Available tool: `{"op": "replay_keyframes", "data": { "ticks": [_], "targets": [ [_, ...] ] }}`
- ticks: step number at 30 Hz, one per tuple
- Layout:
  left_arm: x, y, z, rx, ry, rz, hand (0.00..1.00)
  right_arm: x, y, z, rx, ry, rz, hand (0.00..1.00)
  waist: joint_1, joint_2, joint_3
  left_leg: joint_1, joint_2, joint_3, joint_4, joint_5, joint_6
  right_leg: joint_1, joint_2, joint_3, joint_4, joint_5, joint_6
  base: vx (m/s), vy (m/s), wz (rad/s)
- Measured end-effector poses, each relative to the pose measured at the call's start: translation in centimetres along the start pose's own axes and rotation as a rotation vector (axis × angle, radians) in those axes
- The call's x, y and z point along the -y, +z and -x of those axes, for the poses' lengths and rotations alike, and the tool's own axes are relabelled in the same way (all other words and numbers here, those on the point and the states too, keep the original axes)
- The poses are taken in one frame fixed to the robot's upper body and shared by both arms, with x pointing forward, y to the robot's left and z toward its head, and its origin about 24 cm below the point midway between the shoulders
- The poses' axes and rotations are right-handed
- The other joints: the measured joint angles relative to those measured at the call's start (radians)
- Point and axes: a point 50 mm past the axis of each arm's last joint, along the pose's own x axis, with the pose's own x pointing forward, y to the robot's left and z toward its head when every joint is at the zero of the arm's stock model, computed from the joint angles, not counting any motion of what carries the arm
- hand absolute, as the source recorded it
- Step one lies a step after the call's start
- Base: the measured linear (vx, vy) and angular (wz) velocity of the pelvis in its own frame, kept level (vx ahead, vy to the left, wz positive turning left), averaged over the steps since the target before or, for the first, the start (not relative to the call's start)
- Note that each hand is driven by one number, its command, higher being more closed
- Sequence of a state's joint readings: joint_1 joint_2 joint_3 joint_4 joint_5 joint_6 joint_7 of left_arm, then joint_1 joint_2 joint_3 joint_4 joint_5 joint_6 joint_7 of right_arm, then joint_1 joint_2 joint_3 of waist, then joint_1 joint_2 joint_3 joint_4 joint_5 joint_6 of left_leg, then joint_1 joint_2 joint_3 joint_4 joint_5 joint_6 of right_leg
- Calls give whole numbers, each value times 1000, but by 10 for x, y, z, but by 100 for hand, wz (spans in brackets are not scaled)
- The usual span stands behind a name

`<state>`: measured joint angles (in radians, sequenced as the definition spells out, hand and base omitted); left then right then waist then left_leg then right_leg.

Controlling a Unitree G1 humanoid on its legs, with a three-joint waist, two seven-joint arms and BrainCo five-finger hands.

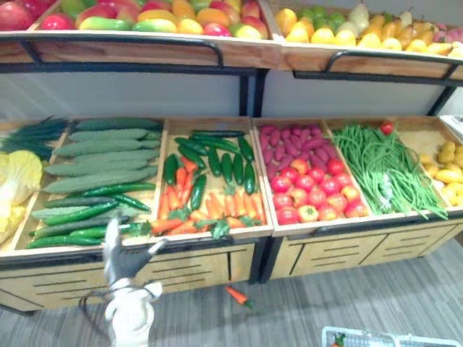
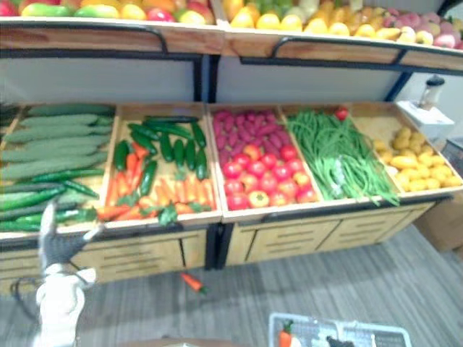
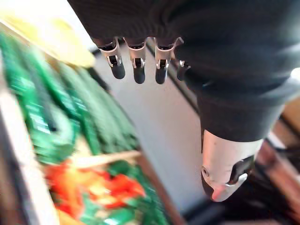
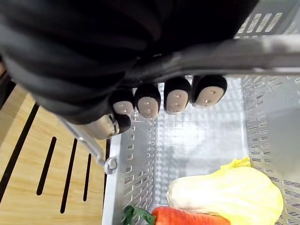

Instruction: Pick vegetable in the basket

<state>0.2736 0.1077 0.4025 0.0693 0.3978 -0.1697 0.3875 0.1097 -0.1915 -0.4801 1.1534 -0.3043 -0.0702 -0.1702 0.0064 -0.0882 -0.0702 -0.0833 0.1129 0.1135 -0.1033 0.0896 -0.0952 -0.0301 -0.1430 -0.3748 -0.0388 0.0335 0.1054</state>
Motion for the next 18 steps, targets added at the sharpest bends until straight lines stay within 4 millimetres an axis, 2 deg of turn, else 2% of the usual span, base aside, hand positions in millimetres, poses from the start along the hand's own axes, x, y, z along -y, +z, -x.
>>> {"op": "replay_keyframes", "data": {
  "ticks": [1,2,5,8,9,11,13,15,16,18],
  "targets": [
    [-4,-23,5,-113,36,-35,0,-3,-2,1,-7,-2,-19,100,-1,-3,2,-1,-2,-9,0,0,0,1,-1,-2,-1,0,0,27,-4,12],
    [-6,-34,8,-164,52,-51,0,-4,-3,1,-11,-4,-23,100,-1,-4,2,-1,-3,-9,0,0,0,2,-2,-2,-2,0,0,45,-4,6],
    [-15,-84,31,-413,97,-126,0,-9,-9,4,-28,-7,-42,100,-1,-3,2,2,-10,-11,0,-1,2,12,-6,-7,-6,0,0,40,-2,7],
    [-20,-125,63,-649,102,-194,0,-13,-14,7,-46,-11,-74,100,-4,1,5,14,-14,-11,0,-8,4,24,-10,-6,-12,-2,2,20,-3,-2],
    [-20,-132,70,-689,95,-207,0,-13,-15,7,-49,-13,-78,100,-4,2,5,17,-15,-11,0,-10,5,26,-10,-6,-12,-3,2,32,-5,-1],
    [-17,-154,101,-842,35,-252,0,-12,-17,7,-58,-23,-96,100,-6,4,7,26,-18,-8,0,-14,6,33,-14,-5,-12,-6,2,33,0,-2],
    [-15,-166,124,-948,-32,-275,0,-13,-17,7,-62,-27,-107,100,-7,4,7,35,-18,3,0,-19,6,35,-15,3,-12,-8,2,21,0,-12],
    [-10,-174,148,-1048,-123,-293,0,-14,-17,8,-63,-25,-112,100,-9,6,8,42,-18,17,0,-23,5,33,-15,19,-11,-10,4,20,-5,-19],
    [-7,-175,154,-1071,-155,-290,0,-14,-17,8,-63,-25,-112,100,-9,7,8,45,-18,19,0,-25,5,33,-15,23,-11,-10,4,38,-14,-20],
    [6,-176,174,-1125,-281,-277,0,-14,-17,8,-63,-25,-112,100,-8,12,10,56,-17,40,0,-31,4,34,-16,43,-10,-10,4,33,-9,-24]
  ]
}}
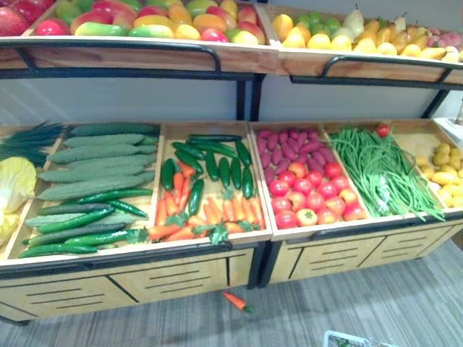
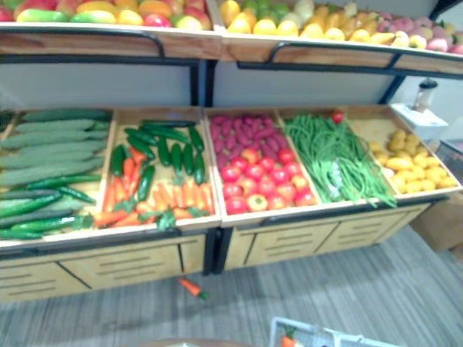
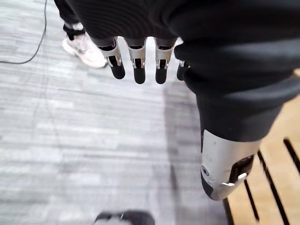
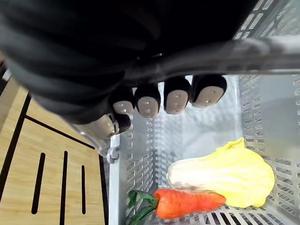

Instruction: Pick vegetable in the basket

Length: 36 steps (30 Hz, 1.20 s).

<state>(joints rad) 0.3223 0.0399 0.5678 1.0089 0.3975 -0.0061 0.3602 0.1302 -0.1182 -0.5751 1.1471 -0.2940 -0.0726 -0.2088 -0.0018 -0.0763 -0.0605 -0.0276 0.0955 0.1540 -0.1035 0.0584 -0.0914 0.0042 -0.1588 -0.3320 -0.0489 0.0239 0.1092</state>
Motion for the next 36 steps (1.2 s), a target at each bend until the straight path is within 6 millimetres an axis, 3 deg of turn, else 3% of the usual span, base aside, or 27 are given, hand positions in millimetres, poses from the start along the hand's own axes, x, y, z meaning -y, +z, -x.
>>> {"op": "replay_keyframes", "data": {
  "ticks": [4,16,19,21,22,24,26,27,28,29,30,31,34,36],
  "targets": [
    [18,0,5,-3,-123,-13,0,-2,-1,0,-5,10,5,100,-8,5,1,13,1,13,0,-8,-1,-1,0,17,2,-5,4,28,-10,-13],
    [27,18,4,75,-238,-57,0,-14,-2,3,-10,63,21,100,-22,7,15,53,0,57,0,-36,-7,8,-2,64,22,-22,1,53,-18,-12],
    [28,24,3,91,-241,-61,0,-12,-3,2,-22,56,-16,100,-23,-4,58,72,0,77,68,-90,-4,-2,-24,82,127,-75,6,71,20,-13],
    [28,34,1,129,-244,-80,0,-9,5,0,-4,46,-69,100,-23,-6,108,40,18,105,240,-185,2,-25,-45,127,214,-96,10,3,77,-47],
    [28,37,1,143,-246,-95,0,-7,6,0,2,41,-76,100,-23,-7,116,29,23,117,271,-204,5,-33,-44,144,225,-93,14,-28,71,-62],
    [27,45,0,181,-248,-146,0,-5,12,-1,30,28,-93,100,-23,4,140,11,42,182,334,-251,19,-82,-42,216,252,-59,26,-34,129,-92],
    [30,55,0,214,-253,-156,0,0,18,-2,51,8,-117,100,-23,25,156,-6,73,255,375,-279,34,-137,-18,224,253,29,11,-92,222,-121],
    [35,64,2,241,-259,-148,0,1,23,-2,76,2,-125,100,-22,49,167,-5,101,321,378,-276,51,-157,8,185,187,147,-25,-175,323,-175],
    [38,67,5,256,-265,-125,0,-2,34,-2,113,9,-127,100,-15,66,179,3,121,406,350,-265,75,-165,20,79,159,198,-67,-179,285,-164],
    [38,72,5,276,-262,-115,0,-5,39,-2,126,15,-127,100,-19,65,197,11,122,441,348,-265,82,-178,-4,-10,254,138,-108,-173,210,-161],
    [38,76,5,290,-261,-119,0,-5,39,-1,125,19,-121,100,-22,61,210,27,125,502,340,-264,86,-191,-61,-156,455,9,-134,-141,216,-153],
    [38,75,5,291,-263,-128,0,-6,37,-1,113,23,-118,100,-16,56,212,50,130,570,329,-264,86,-172,-102,-242,594,-50,-130,-115,189,-159],
    [39,77,6,296,-275,-135,0,-12,32,-2,75,46,-107,100,-22,49,208,73,135,700,315,-260,85,-72,-156,-304,697,-111,-104,-53,77,-148],
    [40,80,6,300,-284,-133,0,-14,29,-3,51,58,-100,100,-21,41,203,66,137,771,320,-251,84,-19,-170,-306,646,-125,-81,-21,-57,-112]
  ]
}}
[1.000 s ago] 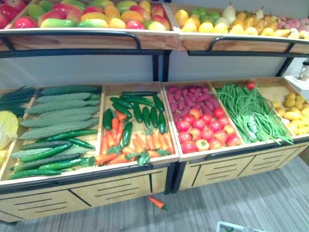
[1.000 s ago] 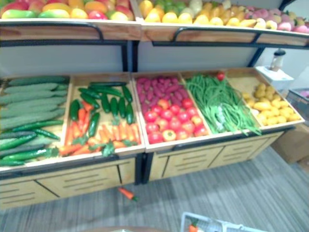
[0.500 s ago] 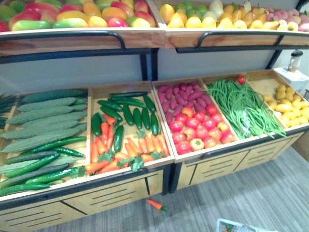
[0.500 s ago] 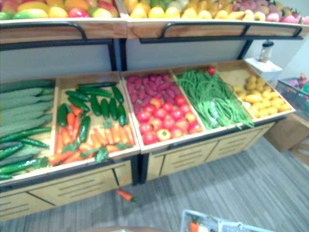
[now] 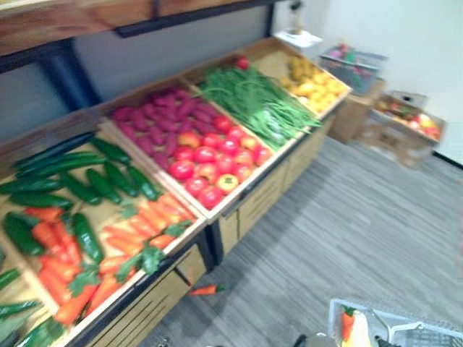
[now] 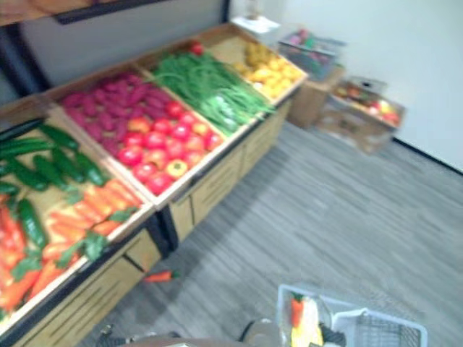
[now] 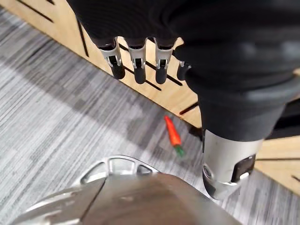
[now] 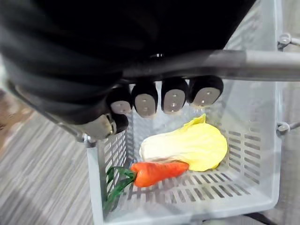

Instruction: Pick vegetable in the basket

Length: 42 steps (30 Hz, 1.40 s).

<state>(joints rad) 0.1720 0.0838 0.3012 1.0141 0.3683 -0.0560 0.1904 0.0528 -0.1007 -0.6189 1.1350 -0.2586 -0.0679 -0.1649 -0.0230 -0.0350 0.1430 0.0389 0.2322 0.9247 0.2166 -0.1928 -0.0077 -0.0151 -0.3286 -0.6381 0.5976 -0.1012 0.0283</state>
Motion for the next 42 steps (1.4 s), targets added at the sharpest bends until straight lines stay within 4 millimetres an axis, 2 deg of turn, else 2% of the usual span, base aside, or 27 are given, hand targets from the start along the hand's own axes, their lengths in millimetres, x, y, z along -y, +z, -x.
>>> {"op": "replay_keyframes", "data": {
  "ticks": [1,2,4,5,8,11,14,15,17,18,19,21,22,23,24,26,28,33,37,42],
  "targets": [
    [0,1,0,2,0,1,0,-1,-1,0,-7,4,2,100,0,-4,-3,-2,4,25,4,3,-1,11,2,0,-36,-9,14,-71,-155,-114],
    [1,3,-1,6,-3,3,0,-4,-2,0,-23,12,3,100,-3,-1,-3,-8,21,74,25,5,-6,15,25,-11,-117,-44,35,-71,-181,-104],
    [4,5,-1,11,-11,7,0,-1,-8,0,-50,7,8,100,-2,15,-14,-15,45,119,51,9,-10,20,70,-11,-219,-60,38,-66,-240,-100],
    [9,5,1,9,-21,13,0,1,-12,1,-67,4,19,100,0,33,-25,-17,59,156,56,18,-16,24,105,6,-289,-60,38,-49,-228,-84],
    [12,6,1,11,-29,10,0,3,-17,2,-82,6,53,100,-4,37,-27,-13,88,192,88,25,-18,44,156,46,-410,-60,39,-65,-188,-71],
    [13,11,0,29,-39,-14,0,7,-27,4,-100,4,83,100,-8,41,-29,14,126,188,139,26,-18,94,189,55,-469,-59,39,-91,-74,-29],
    [15,13,0,44,-51,-36,0,7,-28,5,-90,10,109,100,-9,50,-34,17,196,183,255,28,-19,109,213,86,-493,-59,38,-127,-30,-31],
    [16,13,0,49,-54,-41,0,7,-24,4,-66,16,120,100,-6,55,-33,15,211,149,298,36,-18,110,216,111,-494,-58,37,-141,2,-67],
    [15,10,1,43,-52,-44,0,4,-14,2,-31,24,130,100,1,50,-28,-18,220,1,379,73,-29,123,208,176,-505,-45,25,-77,19,-83],
    [15,8,2,40,-51,-46,0,3,-5,0,1,27,142,100,5,50,-26,-54,158,-164,342,44,-61,118,182,217,-505,-35,29,-38,97,-106],
    [18,4,4,31,-58,-41,0,4,5,-3,25,24,149,100,6,52,-25,-69,86,-304,272,34,-73,108,163,265,-506,-22,37,-21,132,-107],
    [20,2,5,25,-60,-36,0,4,10,-4,46,22,145,100,4,57,-22,-68,9,-444,158,44,-71,106,152,302,-512,-8,52,19,208,-77],
    [22,1,6,21,-64,-34,0,4,14,-4,62,20,142,100,5,70,-19,-64,-35,-559,64,82,-74,100,160,321,-515,-1,64,60,274,-56],
    [22,-1,6,17,-62,-37,0,4,14,-4,66,22,142,100,6,63,-20,-37,-64,-639,11,67,-93,99,166,339,-540,12,85,68,213,-36],
    [21,0,6,20,-61,-44,0,2,13,-3,70,29,142,100,5,59,-18,-34,-76,-668,-14,62,-100,96,163,344,-556,18,94,70,173,-13],
    [13,6,2,41,-43,-68,0,-6,13,-2,74,49,145,100,4,36,-1,-36,-106,-677,-78,61,-99,80,142,351,-600,67,109,26,188,-10],
    [8,4,1,32,-28,-76,0,-13,14,0,76,65,140,100,24,8,7,-36,-133,-652,-115,74,-78,52,121,375,-605,92,120,-9,167,-23],
    [6,2,0,23,-17,-104,0,-13,15,0,84,66,143,100,24,7,2,-17,-171,-626,-156,82,-65,23,95,406,-591,97,128,12,81,-17],
    [5,0,0,18,-12,-125,0,-15,22,-1,105,68,146,100,22,3,4,-11,-159,-595,-160,82,-65,-37,99,423,-498,85,110,13,6,-26],
    [-1,1,-1,35,-3,-183,0,-16,17,0,94,76,159,100,23,-17,4,17,-153,-600,-161,77,-62,-43,87,403,-443,83,106,-19,13,-5]
  ]
}}
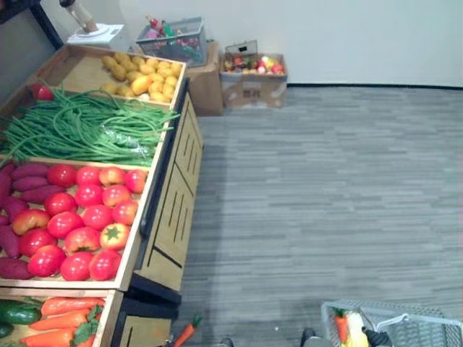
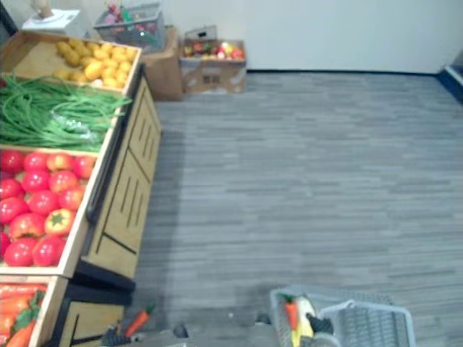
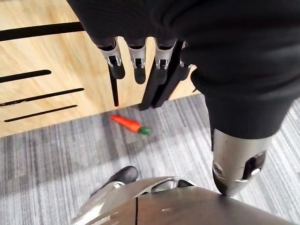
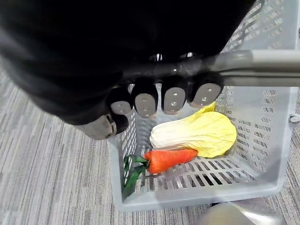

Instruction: Pick vegetable in the basket

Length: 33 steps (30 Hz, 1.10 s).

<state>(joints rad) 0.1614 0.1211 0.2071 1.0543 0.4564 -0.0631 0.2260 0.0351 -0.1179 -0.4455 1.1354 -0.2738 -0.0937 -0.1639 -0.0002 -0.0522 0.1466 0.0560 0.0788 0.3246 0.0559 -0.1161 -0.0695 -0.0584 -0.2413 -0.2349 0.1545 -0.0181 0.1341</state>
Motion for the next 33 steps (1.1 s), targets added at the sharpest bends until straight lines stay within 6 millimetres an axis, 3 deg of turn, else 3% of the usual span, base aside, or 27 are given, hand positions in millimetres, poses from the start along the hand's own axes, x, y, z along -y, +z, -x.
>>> {"op": "replay_keyframes", "data": {
  "ticks": [4,7,10,13,17,21,24,29,33],
  "targets": [
    [-1,-1,0,-2,0,-6,0,-1,-2,1,-2,7,15,100,6,-14,-9,-4,-9,21,-2,0,0,-7,-8,-4,-24,-6,-7,-60,28,-15],
    [-1,-1,0,-1,0,-5,0,-3,-5,2,-10,16,22,100,2,-10,-26,-24,5,22,-3,6,-4,1,10,-26,-89,7,14,-49,-26,-1],
    [1,-4,1,-17,-3,4,0,-4,-16,5,-48,23,35,100,3,-2,-46,-17,39,18,-6,13,-20,54,54,-49,-174,39,11,30,-118,3],
    [2,-4,1,-17,-4,19,0,-8,-17,6,-48,39,58,100,2,13,-55,-32,85,18,48,-6,-43,68,87,-54,-186,42,1,44,-113,-6],
    [5,3,1,8,-10,37,0,-8,-15,5,-34,42,59,100,0,28,-48,-42,107,7,110,-7,-45,88,105,-56,-187,35,-10,24,-91,-5],
    [13,2,3,-42,-8,244,0,-2,-22,6,-44,25,33,100,-2,53,-54,-49,93,-44,98,-6,-44,90,103,-58,-202,33,-14,4,-13,9],
    [19,-5,6,-101,-30,427,0,0,-27,8,-59,18,-17,100,0,81,-63,-18,81,-48,7,-2,-48,108,112,-60,-262,67,-10,12,13,5],
    [27,-14,9,-162,-71,550,0,0,-41,12,-121,-11,-175,100,-2,69,-59,41,69,-2,-34,-4,-50,119,111,-25,-263,68,-9,32,20,-24],
    [26,-21,9,-197,-75,612,0,3,-54,16,-189,-52,-350,100,-22,65,-59,51,65,0,-40,-5,-51,119,111,-12,-263,68,-9,29,3,-12]
  ]
}}
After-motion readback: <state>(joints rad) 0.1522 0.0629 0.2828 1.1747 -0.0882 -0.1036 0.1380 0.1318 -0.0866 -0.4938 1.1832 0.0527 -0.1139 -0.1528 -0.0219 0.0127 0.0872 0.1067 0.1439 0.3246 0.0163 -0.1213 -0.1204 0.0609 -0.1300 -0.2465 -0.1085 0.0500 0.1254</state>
